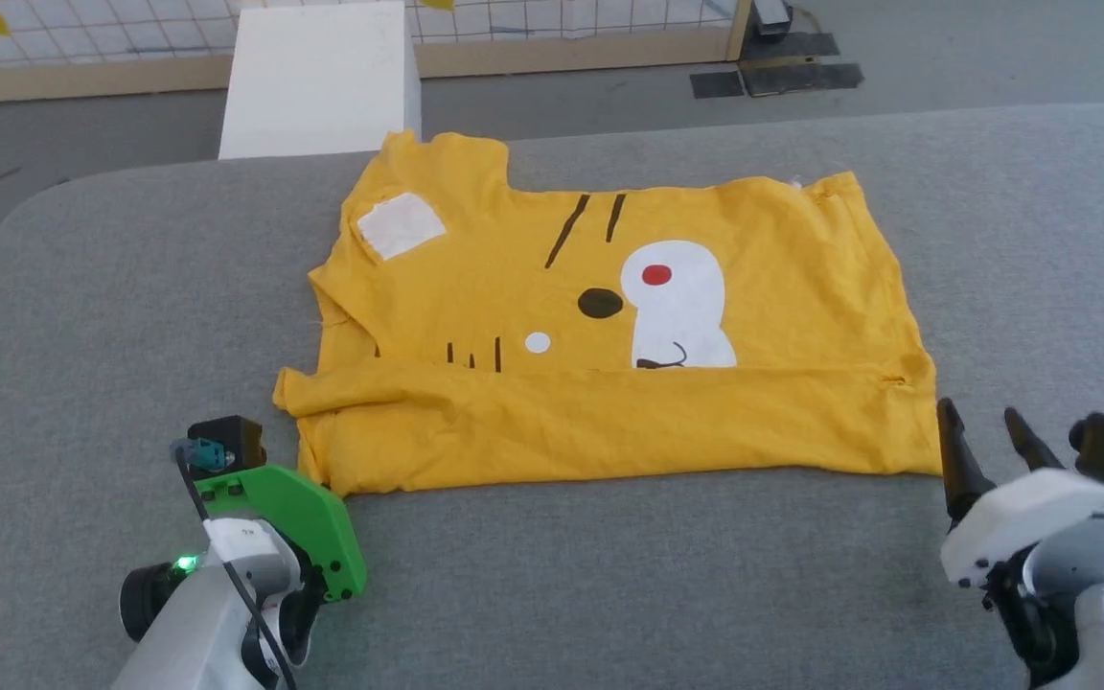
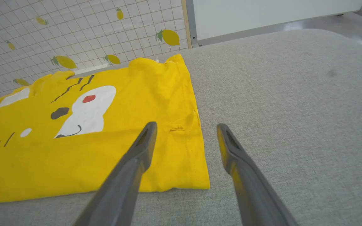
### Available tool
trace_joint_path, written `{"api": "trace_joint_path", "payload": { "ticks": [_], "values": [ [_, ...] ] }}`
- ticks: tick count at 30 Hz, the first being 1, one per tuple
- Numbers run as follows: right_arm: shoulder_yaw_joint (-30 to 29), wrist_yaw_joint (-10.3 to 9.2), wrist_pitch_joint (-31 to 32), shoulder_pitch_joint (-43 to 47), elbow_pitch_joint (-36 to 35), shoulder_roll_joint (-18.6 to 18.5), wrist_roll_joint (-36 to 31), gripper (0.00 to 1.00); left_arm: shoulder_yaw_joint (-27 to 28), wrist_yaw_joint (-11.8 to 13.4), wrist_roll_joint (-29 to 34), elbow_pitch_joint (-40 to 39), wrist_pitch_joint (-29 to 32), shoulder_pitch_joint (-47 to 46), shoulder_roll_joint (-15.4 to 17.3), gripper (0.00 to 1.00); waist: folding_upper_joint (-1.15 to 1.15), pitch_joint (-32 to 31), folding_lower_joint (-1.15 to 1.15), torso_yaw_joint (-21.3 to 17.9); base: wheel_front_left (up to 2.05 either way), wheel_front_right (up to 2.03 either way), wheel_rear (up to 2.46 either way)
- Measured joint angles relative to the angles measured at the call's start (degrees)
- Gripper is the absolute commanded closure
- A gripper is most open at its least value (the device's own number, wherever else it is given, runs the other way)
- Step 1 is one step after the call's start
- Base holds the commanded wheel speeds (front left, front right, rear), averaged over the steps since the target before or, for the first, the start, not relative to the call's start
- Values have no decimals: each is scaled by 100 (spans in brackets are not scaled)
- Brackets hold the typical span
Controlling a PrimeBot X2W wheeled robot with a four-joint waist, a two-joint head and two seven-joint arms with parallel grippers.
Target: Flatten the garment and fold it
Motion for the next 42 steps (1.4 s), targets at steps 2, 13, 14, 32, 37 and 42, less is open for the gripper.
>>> {"api": "trace_joint_path", "payload": {
  "ticks": [2, 13, 14, 32, 37, 42],
  "values": [
    [-207, 0, 753, -255, 363, 0, 18, 0, -9, -25, 0, -33, -25, -3, 2, 100, 0, 43, 0, 52, 0, 0, 0],
    [-751, 1, 3621, -1187, 1072, 3, -664, 39, -114, -136, 0, -143, -152, -62, -36, 100, 0, 230, 0, 291, 0, 0, 0],
    [-772, 2, 3767, -1203, 1038, 3, -775, 58, -121, -141, 0, -143, -163, -64, -38, 100, 0, 233, 0, 305, 0, 0, 0],
    [-934, 2, 3163, 182, -560, 24, -374, 100, -176, 113, 261, -815, -677, 850, 259, 100, 0, -322, 0, 394, 0, 0, 0],
    [-1046, 3, 3244, 940, -1056, 29, -59, 100, -250, 398, 270, -1415, -281, 1533, 488, 100, 0, -502, 0, 423, 0, 0, 0],
    [-1093, 3, 3333, 1366, -985, 31, 101, 100, -348, 610, 240, -1869, 246, 2025, 641, 100, 0, -503, 0, 409, 0, 0, 0]
  ]
}}
